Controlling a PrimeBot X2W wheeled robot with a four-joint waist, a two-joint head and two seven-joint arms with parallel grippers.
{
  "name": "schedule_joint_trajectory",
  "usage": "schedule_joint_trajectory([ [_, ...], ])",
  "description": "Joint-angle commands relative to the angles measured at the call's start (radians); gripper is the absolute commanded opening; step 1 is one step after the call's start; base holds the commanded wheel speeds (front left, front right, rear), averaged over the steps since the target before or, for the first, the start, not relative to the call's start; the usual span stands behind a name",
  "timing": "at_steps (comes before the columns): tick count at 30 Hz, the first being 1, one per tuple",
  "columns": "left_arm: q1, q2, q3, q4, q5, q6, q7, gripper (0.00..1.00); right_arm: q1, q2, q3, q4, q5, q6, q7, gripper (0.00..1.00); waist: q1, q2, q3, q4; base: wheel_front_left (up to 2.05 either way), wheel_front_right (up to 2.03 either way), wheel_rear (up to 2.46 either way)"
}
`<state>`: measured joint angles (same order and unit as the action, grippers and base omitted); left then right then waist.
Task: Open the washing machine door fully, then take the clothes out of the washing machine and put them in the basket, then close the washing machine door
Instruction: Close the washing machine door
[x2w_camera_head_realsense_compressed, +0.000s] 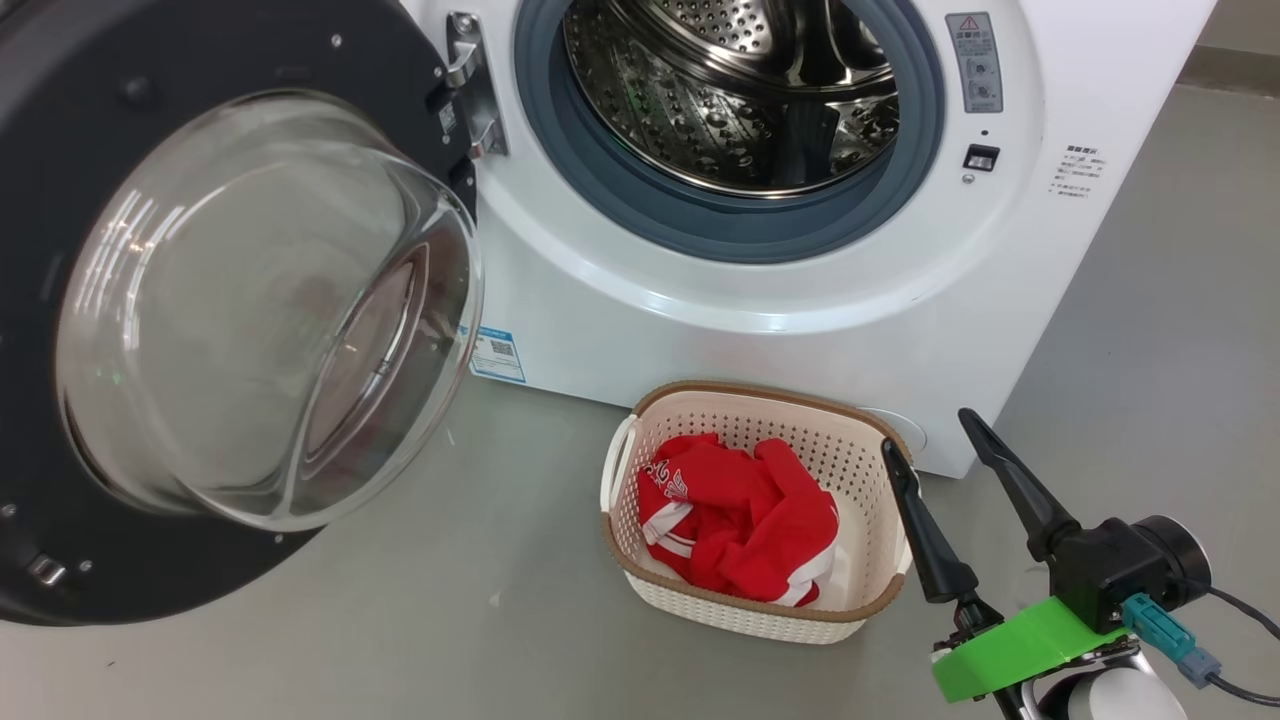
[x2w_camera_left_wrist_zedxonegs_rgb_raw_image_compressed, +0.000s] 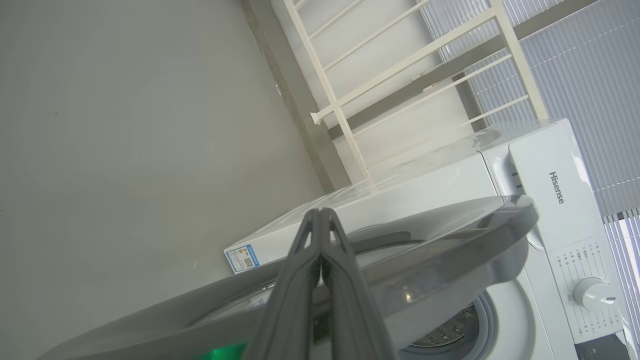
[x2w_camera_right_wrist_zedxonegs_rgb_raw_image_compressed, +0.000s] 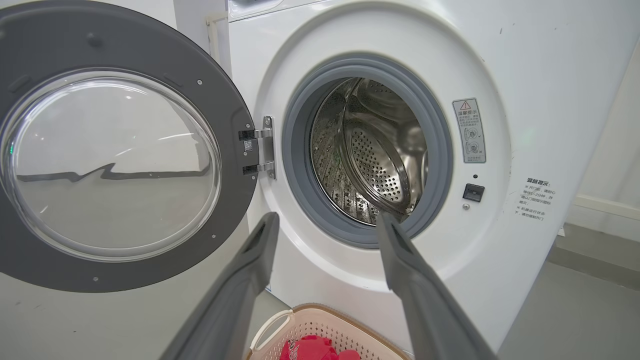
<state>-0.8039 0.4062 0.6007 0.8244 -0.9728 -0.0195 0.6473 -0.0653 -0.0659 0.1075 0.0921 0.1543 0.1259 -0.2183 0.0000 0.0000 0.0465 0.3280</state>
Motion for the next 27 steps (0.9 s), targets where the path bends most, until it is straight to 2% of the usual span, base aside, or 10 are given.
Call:
schedule_joint_trajectory([
  [1,0.029,0.025,0.004,-0.041,-0.018,-0.012,0.031,0.00,-0.023,-0.001,0.018,-0.027,-0.006,0.005,-0.004,1.00,0.0000,0.0000,0.001,0.005,0.00,0.00,0.00],
  [8,0.065,-0.026,0.032,-0.109,-0.079,-0.008,0.091,0.00,-0.022,0.005,0.014,-0.022,0.018,0.005,-0.009,1.00,0.0000,0.0000,0.001,0.024,0.00,0.00,0.00],
  [27,0.202,-0.235,0.044,-0.416,-0.205,0.014,0.219,0.00,-0.021,0.013,-0.008,-0.012,0.072,0.005,-0.014,1.00,0.0000,0.0000,-0.003,0.065,0.00,0.00,0.00],
])
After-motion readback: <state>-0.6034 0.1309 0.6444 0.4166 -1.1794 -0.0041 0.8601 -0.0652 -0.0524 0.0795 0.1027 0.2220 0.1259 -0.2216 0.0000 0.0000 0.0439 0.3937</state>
